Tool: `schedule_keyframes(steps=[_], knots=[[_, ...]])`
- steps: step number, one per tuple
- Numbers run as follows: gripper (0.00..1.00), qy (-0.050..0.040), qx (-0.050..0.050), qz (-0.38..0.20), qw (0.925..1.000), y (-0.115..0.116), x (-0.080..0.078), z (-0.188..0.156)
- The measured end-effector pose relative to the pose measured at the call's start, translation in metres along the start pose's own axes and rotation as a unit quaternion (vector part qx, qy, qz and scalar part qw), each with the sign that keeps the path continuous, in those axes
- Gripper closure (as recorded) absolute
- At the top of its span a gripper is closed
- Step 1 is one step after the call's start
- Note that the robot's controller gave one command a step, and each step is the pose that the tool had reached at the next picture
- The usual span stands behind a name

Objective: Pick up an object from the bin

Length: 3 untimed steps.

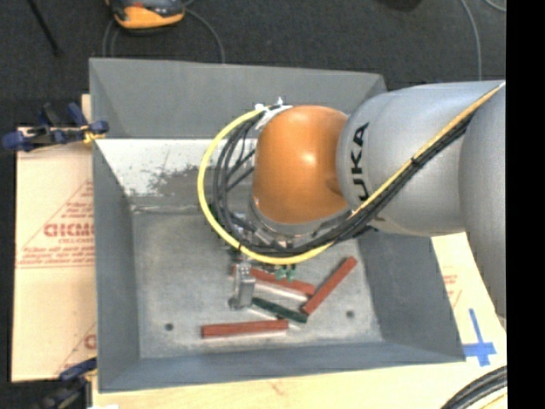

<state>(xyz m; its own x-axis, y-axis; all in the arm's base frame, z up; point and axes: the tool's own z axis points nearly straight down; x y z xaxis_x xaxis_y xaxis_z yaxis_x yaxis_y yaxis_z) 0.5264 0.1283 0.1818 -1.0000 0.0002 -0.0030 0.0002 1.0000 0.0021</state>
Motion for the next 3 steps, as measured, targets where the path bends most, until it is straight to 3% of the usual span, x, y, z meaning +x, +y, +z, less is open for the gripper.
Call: schedule_keyframes(steps=[1, 2, 3], knots=[[0.00, -0.0051, -0.001, -0.022, 0.9997, -0.025, -0.012, 0.035], [0.00, 0.0014, 0.001, 0.099, 0.9951, -0.082, 0.003, 0.041], [0.00, -0.0010, 0.002, 0.068, 0.9977, -0.080, -0.061, 0.054]])
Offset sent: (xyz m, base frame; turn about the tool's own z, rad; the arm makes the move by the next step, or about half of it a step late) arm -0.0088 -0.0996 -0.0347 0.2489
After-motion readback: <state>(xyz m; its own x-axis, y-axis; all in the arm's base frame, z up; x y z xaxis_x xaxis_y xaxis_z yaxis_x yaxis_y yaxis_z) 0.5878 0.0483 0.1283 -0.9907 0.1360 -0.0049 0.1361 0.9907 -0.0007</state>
